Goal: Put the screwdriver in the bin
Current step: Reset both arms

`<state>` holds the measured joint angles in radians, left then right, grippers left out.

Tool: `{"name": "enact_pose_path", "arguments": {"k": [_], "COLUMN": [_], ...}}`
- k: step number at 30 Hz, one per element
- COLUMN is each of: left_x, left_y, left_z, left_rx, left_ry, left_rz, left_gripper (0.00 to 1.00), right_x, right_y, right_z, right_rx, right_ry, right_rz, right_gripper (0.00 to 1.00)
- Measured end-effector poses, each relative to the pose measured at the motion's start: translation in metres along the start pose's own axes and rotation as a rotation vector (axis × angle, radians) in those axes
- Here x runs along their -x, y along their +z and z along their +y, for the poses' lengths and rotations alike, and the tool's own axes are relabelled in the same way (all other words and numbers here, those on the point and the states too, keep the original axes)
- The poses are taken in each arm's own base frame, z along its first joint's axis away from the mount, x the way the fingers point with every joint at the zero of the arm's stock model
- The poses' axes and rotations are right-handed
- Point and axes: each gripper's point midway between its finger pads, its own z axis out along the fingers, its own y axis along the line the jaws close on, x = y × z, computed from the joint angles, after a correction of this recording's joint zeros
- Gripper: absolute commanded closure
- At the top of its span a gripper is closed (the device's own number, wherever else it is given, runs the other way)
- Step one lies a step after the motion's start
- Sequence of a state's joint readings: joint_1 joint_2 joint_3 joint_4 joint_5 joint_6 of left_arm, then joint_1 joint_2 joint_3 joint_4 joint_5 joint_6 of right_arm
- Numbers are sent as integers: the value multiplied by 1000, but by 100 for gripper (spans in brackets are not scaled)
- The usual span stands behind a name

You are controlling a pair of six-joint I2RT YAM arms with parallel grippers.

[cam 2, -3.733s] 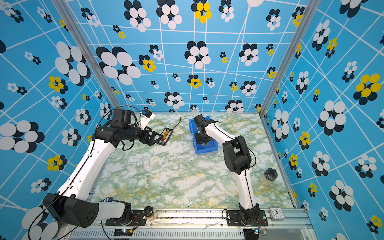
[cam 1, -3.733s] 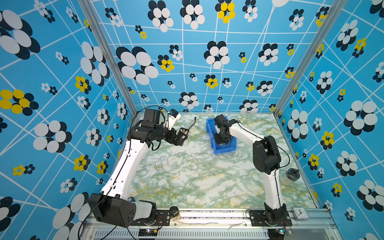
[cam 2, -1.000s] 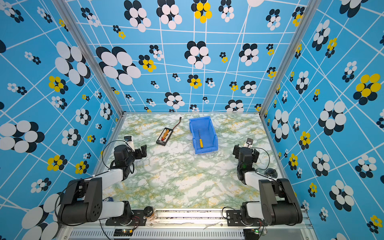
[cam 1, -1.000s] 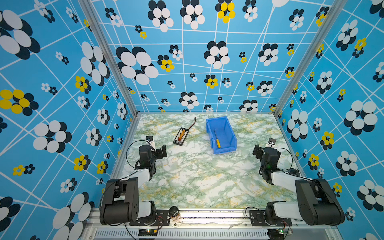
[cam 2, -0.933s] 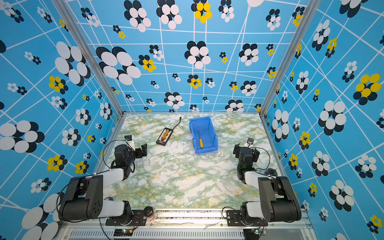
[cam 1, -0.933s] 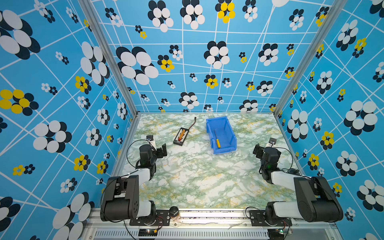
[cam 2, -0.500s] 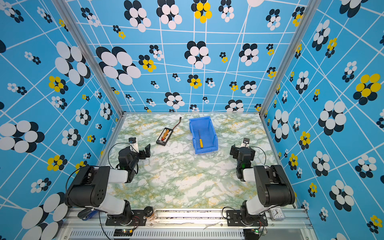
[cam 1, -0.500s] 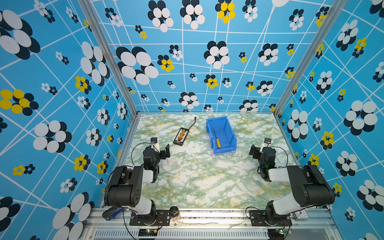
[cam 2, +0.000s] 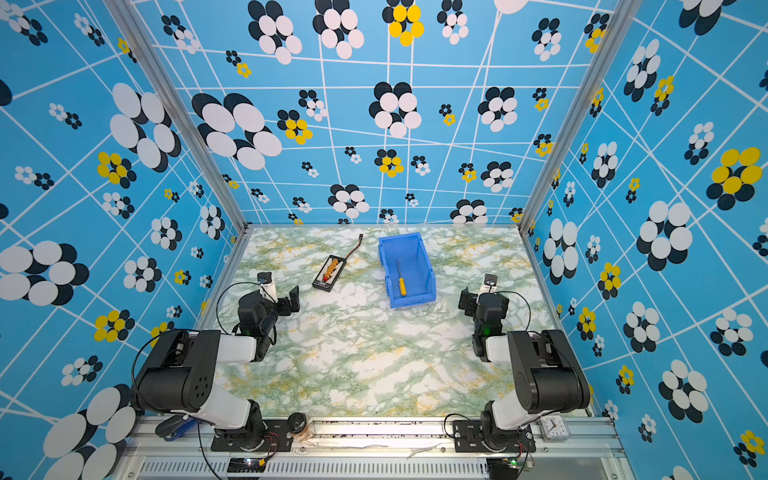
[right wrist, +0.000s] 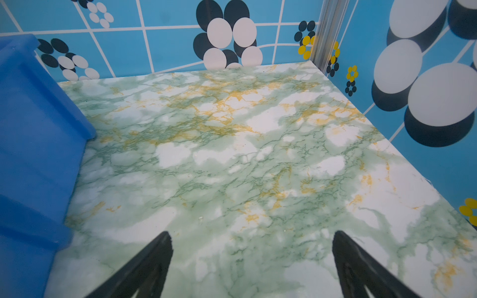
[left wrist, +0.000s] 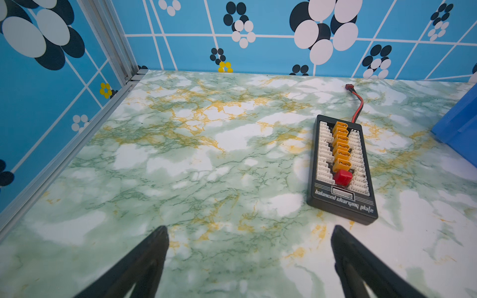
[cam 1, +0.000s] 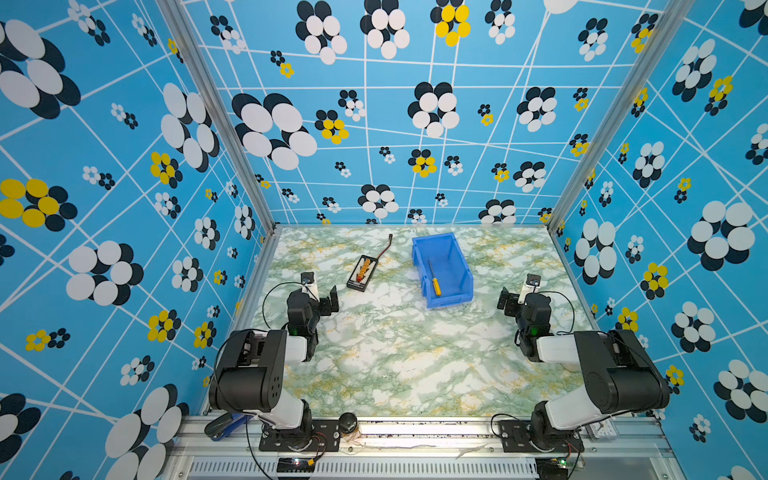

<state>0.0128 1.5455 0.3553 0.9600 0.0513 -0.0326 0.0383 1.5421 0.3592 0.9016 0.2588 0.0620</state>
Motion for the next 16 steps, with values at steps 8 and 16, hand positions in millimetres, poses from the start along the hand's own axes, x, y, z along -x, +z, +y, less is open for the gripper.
{"name": "enact_pose_path", "arguments": {"k": [8, 16], "left_x": [2, 2], "left_y": [-1, -2], "left_z": [0, -1], "left_rx": [-2, -5], "left_ry": [1, 2], "left_rz": [-16, -22], "left_gripper": [1, 1], "right_x": [1, 1], "right_y": [0, 0], "right_z": [5, 5], "right_rx": [26, 30], "right_ry": [-7, -7], "right_rz": [-1, 0], "right_gripper": [1, 1]}}
